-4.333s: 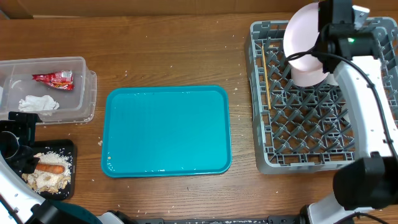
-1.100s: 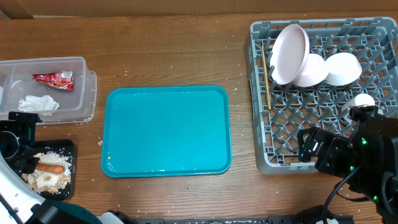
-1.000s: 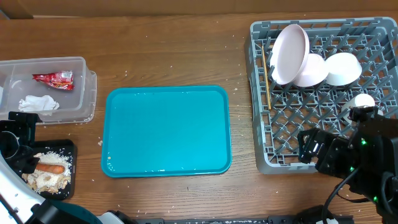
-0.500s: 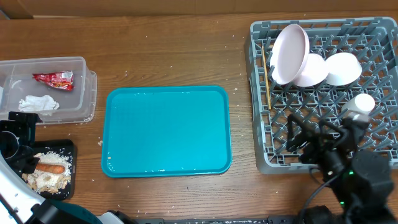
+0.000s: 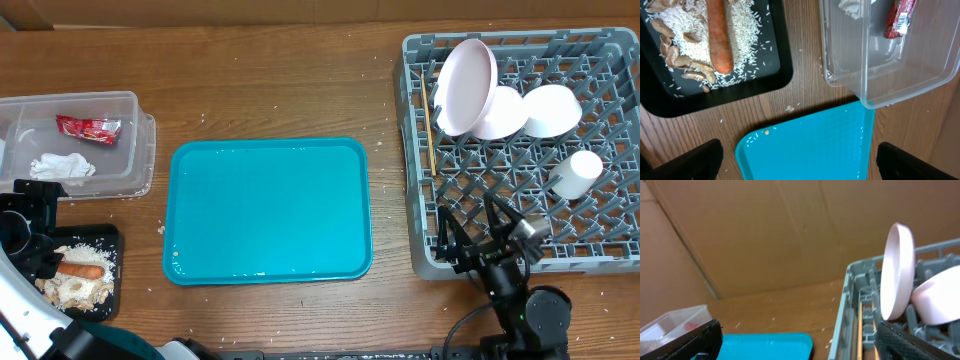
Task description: Sort waste into correct bins and load items into the dishwasher
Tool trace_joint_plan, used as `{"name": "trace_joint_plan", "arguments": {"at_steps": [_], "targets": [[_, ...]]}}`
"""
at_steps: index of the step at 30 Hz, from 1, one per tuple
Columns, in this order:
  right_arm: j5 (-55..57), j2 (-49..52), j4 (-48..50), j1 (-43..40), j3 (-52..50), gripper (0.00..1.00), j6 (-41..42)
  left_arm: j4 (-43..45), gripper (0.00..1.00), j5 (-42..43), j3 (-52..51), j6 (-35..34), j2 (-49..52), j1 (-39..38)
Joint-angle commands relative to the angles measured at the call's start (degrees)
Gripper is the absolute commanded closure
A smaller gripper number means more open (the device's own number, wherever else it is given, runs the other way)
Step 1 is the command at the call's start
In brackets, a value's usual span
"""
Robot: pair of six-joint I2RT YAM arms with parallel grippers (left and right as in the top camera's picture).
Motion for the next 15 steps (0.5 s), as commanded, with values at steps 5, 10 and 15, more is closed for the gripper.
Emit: {"name": "trace_joint_plan", "arguments": {"at_steps": [5,10,15], "targets": [[2.1,-2.7,0.2,-6.6,-2.4,0.00,-0.6,0.1,0.00,0.2,0.4,0.5,0.3,-0.4],[2.7,-2.7,-7.3,-11.5,-2.4,0.00,-0.7,0.1,0.00,0.2,0.4,0.5,0.3,-0.4],[4.7,-2.7,-7.5,-11.7,-2.4,0.00,-2.7,0.1,0.00,0.2,0.4,0.5,0.3,-0.4]]}}
